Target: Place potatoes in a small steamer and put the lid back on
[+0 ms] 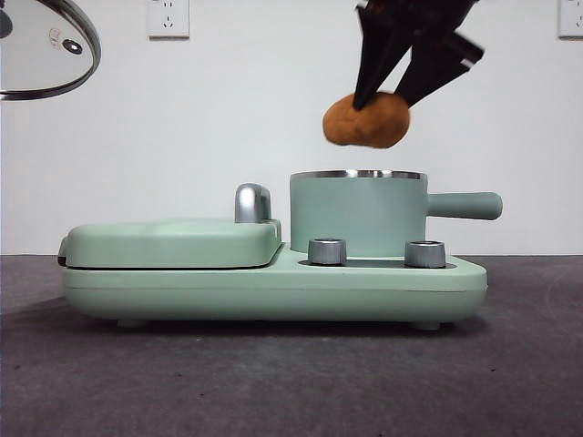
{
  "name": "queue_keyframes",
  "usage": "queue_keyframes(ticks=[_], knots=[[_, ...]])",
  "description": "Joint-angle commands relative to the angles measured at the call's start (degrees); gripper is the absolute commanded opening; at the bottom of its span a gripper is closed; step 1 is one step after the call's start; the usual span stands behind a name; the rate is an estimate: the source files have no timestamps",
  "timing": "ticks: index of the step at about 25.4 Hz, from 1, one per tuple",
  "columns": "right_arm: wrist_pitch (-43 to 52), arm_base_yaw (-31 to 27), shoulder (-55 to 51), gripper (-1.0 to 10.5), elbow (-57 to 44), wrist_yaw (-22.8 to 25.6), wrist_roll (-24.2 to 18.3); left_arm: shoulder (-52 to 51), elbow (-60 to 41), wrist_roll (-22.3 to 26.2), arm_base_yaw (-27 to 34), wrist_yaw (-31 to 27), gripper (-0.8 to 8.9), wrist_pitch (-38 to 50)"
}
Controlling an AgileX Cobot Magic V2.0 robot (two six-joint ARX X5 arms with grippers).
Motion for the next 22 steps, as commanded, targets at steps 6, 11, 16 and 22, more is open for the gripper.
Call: queue_keyframes(ticks=[6, 11, 16, 22], knots=[[2.6, -1.1, 8.9, 1.5, 6.6, 1.9, -3.3, 0.0, 0.7, 0.1, 0.0, 0.0, 0.15, 1.8], [4.2, -1.3, 11.8, 1.5, 7.1, 4.3, -5.3, 0.0, 0.7, 0.1, 0.0, 0.0, 0.15, 1.8], [6.2, -1.3, 13.6, 1.5, 7.1, 5.9, -6.6, 0.0, 0.7, 0.1, 0.0, 0.0, 0.15, 1.8], [7.3, -1.2, 16.0, 1.5, 7.1, 6.0, -7.9, 0.0, 0.7, 0.1, 0.0, 0.0, 0.15, 1.8]])
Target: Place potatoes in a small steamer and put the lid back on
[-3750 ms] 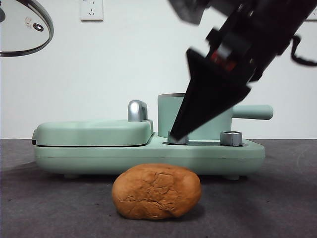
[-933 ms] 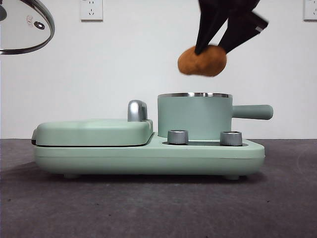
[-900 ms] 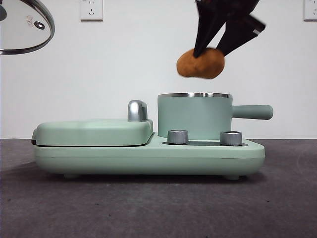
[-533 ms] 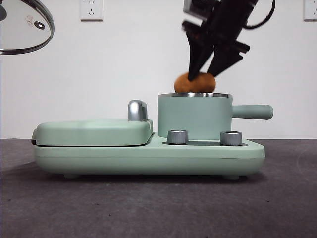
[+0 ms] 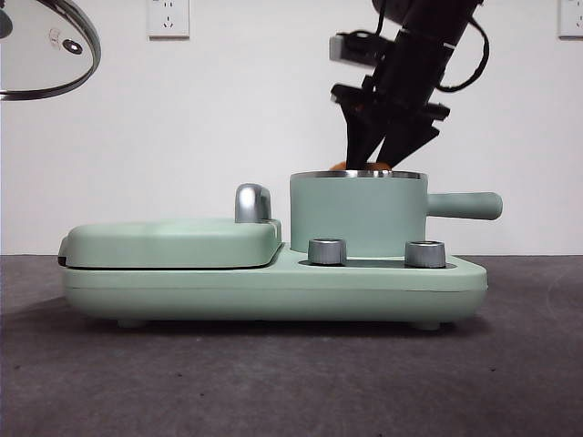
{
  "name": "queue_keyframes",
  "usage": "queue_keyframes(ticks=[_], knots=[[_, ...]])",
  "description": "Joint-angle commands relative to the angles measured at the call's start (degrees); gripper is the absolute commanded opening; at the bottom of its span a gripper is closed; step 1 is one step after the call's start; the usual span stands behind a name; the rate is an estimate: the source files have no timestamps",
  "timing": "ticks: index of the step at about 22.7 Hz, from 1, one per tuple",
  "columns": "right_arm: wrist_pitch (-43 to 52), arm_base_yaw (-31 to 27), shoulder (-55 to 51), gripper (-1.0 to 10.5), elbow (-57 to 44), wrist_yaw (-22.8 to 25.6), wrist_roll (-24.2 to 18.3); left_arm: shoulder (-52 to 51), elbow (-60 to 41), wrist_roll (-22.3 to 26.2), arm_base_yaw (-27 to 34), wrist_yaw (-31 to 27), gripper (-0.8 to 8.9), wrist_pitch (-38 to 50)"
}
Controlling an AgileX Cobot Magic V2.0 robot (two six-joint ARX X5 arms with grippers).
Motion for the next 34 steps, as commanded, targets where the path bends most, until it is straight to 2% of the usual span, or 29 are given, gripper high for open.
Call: queue_keyframes(ticks=[1, 3, 10, 15, 19, 23, 27, 31, 34], knots=[[0.5, 0.5, 1.9, 1.5, 1.5, 0.2, -1.0, 0.0, 0.7, 0.1, 0.0, 0.0, 0.15, 1.8], [0.5, 0.5, 1.9, 1.6, 1.5, 0.1, -1.1, 0.0, 0.7, 0.0, 0.0, 0.0, 0.15, 1.8], [0.7, 0.5, 1.9, 3.0, 1.5, 0.0, -1.1, 0.0, 0.7, -0.1, 0.0, 0.0, 0.15, 1.8], [0.5, 0.5, 1.2, 3.1, 2.1, -0.2, -1.0, 0.0, 0.7, -0.1, 0.0, 0.0, 0.15, 1.8], [-4.5, 0.5, -4.7, 3.1, 2.4, -0.2, -0.9, 0.0, 0.7, -0.1, 0.0, 0.1, 0.15, 1.6], [-5.1, -0.8, -13.0, 3.1, 0.9, -0.3, -0.9, 0.0, 0.7, -0.1, -0.1, 0.1, 0.15, 1.4], [-3.2, -3.3, -22.4, 3.1, -8.6, -1.5, -0.8, 0.0, 0.7, -0.1, -0.1, 0.1, 0.15, 1.5], [2.9, -6.0, -35.2, 3.1, -24.7, -1.5, 1.4, 0.0, 0.7, -0.1, -0.1, 1.0, 0.15, 2.0], [5.9, -7.2, -41.9, 3.1, -31.6, -1.5, 2.7, 0.0, 0.7, -0.1, -0.1, 1.8, 0.15, 2.0]])
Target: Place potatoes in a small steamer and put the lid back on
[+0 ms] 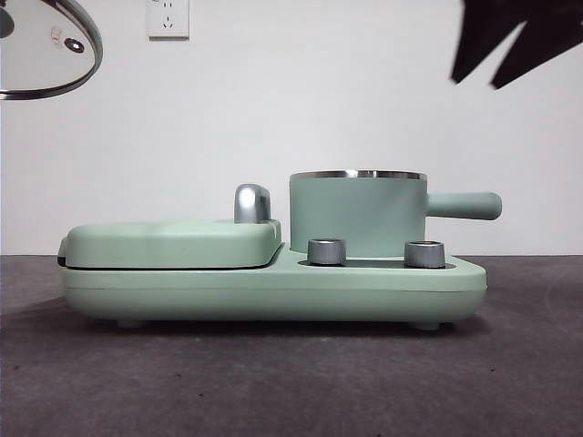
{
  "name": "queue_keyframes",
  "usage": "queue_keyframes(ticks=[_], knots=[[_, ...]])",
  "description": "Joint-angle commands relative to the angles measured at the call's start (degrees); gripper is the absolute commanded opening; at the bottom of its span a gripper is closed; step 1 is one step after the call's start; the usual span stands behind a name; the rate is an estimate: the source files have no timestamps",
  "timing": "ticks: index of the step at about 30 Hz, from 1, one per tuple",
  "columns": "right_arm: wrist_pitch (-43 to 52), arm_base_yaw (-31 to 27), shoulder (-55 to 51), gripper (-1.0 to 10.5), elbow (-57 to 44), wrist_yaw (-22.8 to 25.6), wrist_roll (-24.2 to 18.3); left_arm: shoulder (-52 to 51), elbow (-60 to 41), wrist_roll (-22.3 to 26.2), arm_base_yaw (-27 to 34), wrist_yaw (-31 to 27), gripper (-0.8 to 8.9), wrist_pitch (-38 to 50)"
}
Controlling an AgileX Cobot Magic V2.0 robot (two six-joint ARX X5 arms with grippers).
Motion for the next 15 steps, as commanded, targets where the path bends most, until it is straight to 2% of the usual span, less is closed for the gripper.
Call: queue_keyframes(ticks=[1, 7, 15], knots=[[2.4, -0.7, -5.7, 3.1, -5.0, -0.1, 2.1, 0.0, 0.7, 0.0, -0.1, 1.3, 0.14, 2.1], [2.9, -1.1, -16.7, 3.1, -12.9, -0.2, 4.1, 1.2, 0.7, 0.0, -1.2, 4.7, 0.14, 5.6], [1.2, -1.1, -26.0, 3.1, -16.9, -2.1, 5.9, 7.5, 0.8, 0.0, -6.3, 6.0, 0.14, 15.3]])
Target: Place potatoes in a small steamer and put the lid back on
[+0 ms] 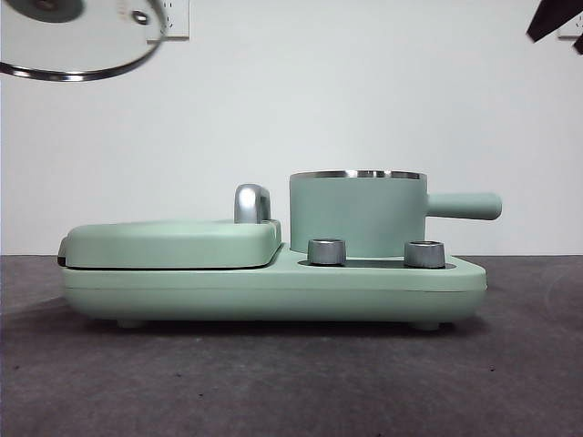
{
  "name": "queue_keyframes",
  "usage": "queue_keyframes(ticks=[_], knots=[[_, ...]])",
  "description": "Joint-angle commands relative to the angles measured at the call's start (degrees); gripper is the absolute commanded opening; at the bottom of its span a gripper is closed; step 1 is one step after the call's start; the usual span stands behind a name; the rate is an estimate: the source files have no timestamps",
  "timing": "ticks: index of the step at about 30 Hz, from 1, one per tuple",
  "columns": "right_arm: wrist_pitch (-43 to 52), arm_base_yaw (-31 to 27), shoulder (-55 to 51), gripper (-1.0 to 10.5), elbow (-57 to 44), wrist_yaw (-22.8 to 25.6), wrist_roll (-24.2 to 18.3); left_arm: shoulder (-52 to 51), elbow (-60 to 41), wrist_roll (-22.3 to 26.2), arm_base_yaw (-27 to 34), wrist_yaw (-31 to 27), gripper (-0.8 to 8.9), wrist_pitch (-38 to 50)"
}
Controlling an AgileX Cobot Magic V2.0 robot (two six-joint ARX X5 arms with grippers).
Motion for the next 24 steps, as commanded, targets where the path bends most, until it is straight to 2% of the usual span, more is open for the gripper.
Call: queue_keyframes(ticks=[1, 9, 12, 16, 20, 24], knots=[[-0.6, 0.1, -1.6, 3.1, 0.3, -0.2, 1.5, 3.0, 0.8, 0.2, -2.1, 0.5, 0.14, 5.7], [-1.7, 0.1, -4.9, 3.1, 0.3, 0.4, 8.0, 14.5, 0.9, 0.9, -7.7, 0.2, 0.15, 20.1], [-1.7, 0.1, -5.2, 3.1, 0.3, 0.4, 8.1, 19.5, 1.7, 1.5, -9.5, -1.4, 0.15, 24.3], [-1.8, 0.1, -5.2, 3.1, 0.3, 0.4, 8.1, 26.0, 4.5, 4.7, -11.6, -3.4, 0.15, 27.1], [-1.8, 0.1, -5.1, 3.1, 0.3, 0.4, 8.1, 32.7, 9.0, 8.5, -13.6, -4.9, 0.15, 28.3], [-1.8, 0.1, -5.1, 3.1, 0.3, 0.4, 8.1, 39.2, 14.5, 10.3, -15.3, -4.9, 0.15, 28.5]])
